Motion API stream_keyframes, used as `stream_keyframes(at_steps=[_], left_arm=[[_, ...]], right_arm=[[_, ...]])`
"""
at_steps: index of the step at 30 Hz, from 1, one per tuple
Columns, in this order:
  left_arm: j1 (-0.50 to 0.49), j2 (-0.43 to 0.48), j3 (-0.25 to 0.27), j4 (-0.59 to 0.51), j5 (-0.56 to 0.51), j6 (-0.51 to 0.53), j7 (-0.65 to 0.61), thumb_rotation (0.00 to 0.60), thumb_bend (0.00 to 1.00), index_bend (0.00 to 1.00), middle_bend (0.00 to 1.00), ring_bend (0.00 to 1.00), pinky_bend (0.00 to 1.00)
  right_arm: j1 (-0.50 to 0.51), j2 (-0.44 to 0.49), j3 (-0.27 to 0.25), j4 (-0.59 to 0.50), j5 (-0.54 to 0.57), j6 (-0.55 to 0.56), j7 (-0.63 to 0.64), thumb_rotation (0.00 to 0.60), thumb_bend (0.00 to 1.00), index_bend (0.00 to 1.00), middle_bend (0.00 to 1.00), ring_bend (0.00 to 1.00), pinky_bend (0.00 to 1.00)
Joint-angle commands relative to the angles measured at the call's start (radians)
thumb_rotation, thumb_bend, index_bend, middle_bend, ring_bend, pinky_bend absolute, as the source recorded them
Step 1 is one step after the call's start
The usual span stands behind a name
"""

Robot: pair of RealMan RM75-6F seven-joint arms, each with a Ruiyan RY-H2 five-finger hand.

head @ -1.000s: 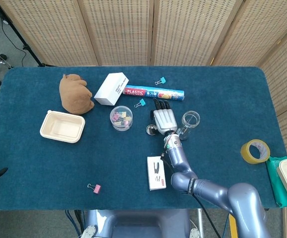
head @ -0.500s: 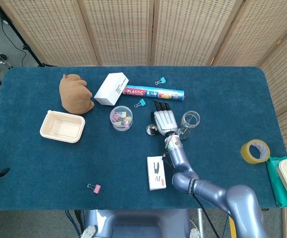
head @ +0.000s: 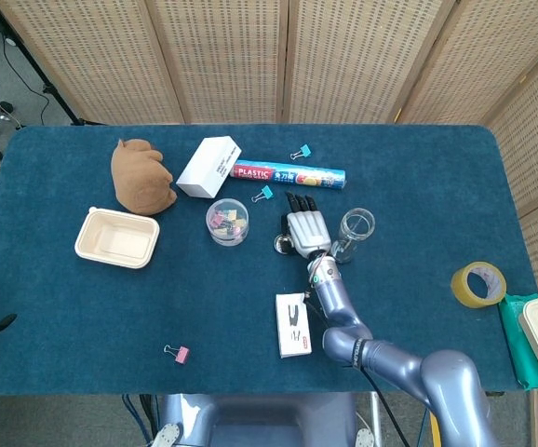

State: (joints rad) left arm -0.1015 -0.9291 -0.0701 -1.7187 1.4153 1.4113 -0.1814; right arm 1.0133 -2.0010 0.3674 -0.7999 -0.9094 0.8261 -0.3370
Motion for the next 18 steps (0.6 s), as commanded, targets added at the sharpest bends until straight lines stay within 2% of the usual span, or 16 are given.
stream_keyframes(at_steps=[1, 13, 18], left_arm=[[0.001, 0.005, -0.002, 0.004, -0.002, 0.0, -0.012, 0.6, 0.0, 0.0, 0.0, 0.0, 0.0], [0.0, 0.008, 0.001, 0.004, 0.004, -0.003, -0.02, 0.6, 0.0, 0.0, 0.0, 0.0, 0.0], [0.0, 0.008, 0.001, 0.004, 0.004, -0.003, -0.019, 0.6, 0.0, 0.0, 0.0, 0.0, 0.0]], right_arm=[[0.001, -0.006, 0.003, 0.007, -0.004, -0.003, 0.002, 0.6, 0.44, 0.55, 0.0, 0.0, 0.0], [0.002, -0.019, 0.007, 0.031, -0.017, -0.016, 0.0, 0.6, 0.45, 0.55, 0.0, 0.0, 0.0], [-0.004, -0.021, 0.005, 0.037, -0.03, -0.008, 0.005, 0.6, 0.5, 0.61, 0.0, 0.0, 0.0]])
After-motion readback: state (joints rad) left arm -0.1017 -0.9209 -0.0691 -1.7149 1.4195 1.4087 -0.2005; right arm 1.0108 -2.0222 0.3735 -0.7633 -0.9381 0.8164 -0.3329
